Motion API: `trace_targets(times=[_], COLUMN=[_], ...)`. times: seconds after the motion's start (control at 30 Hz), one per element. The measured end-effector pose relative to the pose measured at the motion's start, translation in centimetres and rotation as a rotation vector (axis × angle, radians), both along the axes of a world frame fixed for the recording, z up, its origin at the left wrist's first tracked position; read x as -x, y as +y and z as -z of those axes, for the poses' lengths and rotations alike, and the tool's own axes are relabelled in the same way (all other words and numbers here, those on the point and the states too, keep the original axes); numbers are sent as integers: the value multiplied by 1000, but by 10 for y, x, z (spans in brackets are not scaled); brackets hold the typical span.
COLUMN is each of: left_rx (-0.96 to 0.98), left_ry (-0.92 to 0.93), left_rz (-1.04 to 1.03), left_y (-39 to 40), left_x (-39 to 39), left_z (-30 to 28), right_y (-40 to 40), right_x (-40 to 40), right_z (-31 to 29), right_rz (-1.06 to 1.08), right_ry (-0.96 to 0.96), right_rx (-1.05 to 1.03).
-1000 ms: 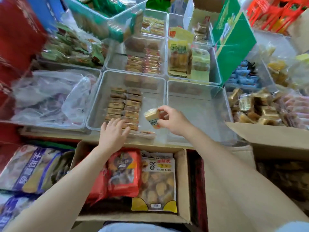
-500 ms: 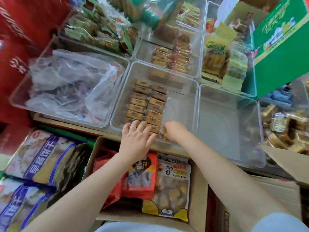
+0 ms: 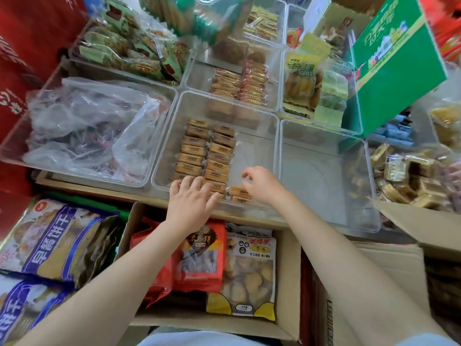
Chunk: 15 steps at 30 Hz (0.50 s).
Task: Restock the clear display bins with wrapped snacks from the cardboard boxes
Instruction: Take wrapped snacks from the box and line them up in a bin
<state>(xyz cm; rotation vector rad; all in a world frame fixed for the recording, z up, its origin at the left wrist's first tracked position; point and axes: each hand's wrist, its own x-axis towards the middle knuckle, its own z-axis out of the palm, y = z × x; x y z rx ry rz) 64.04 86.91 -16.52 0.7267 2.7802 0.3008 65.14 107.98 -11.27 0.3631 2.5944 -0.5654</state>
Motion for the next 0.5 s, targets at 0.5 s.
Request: trace_targets(times=[0.5], left_rx=[-588], left_ry=[-227], left_rz=[155], left_y=[187], left_x=[-234], left_z=[-124], right_y=[143], right_x=[-283], right_z=[-137], right_rz=[436], right_ry=[868], right_rx=[156])
